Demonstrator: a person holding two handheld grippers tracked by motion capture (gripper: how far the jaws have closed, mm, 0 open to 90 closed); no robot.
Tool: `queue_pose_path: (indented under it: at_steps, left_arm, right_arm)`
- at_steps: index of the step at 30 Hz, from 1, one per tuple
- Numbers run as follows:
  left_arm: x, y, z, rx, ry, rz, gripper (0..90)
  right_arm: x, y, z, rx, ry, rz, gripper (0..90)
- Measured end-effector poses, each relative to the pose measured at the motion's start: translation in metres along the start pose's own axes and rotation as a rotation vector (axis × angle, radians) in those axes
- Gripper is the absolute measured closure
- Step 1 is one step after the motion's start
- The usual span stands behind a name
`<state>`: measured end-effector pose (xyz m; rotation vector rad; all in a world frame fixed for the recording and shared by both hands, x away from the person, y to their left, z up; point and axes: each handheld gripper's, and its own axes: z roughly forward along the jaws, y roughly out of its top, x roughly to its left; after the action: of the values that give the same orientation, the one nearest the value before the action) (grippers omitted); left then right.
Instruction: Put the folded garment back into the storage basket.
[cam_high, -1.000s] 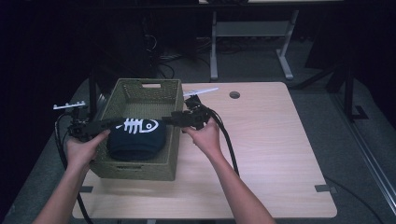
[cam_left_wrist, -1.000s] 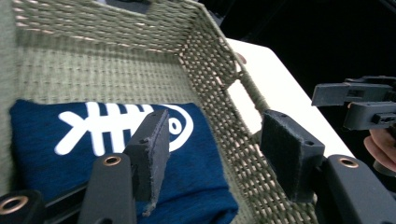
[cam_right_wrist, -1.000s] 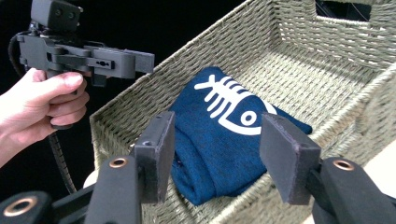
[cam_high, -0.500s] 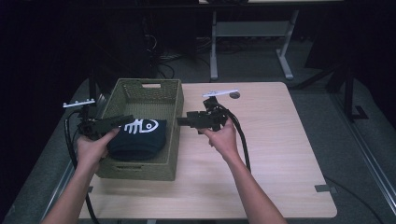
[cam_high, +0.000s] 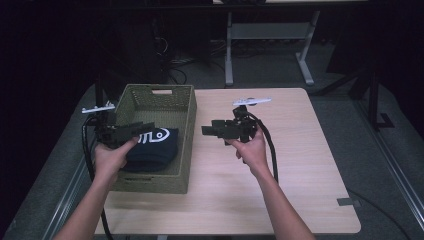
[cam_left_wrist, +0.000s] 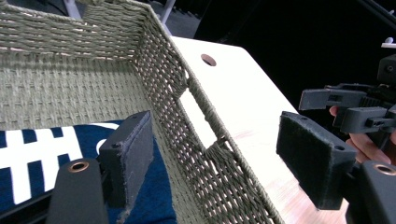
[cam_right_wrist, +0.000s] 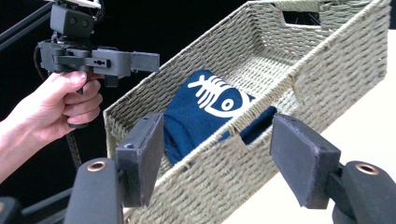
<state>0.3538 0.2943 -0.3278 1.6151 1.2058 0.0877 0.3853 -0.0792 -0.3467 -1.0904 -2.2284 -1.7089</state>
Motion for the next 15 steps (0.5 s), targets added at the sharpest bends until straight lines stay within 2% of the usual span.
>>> queue_pose_path:
  at_steps: [9, 12, 15]
  left_arm:
    - [-0.018, -0.002, 0.017, 0.013, -0.03, 0.027, 27.3]
    - [-0.022, -0.003, 0.023, 0.02, -0.036, 0.027, 27.3]
    - [-0.028, -0.003, 0.028, 0.018, -0.045, 0.033, 26.7]
  right_arm:
    - [-0.008, -0.008, -0.024, -0.011, -0.025, -0.001, 32.6]
    - [-0.008, -0.01, -0.032, -0.016, -0.016, 0.01, 32.5]
    - [-0.009, -0.01, -0.038, -0.015, -0.026, -0.002, 32.0]
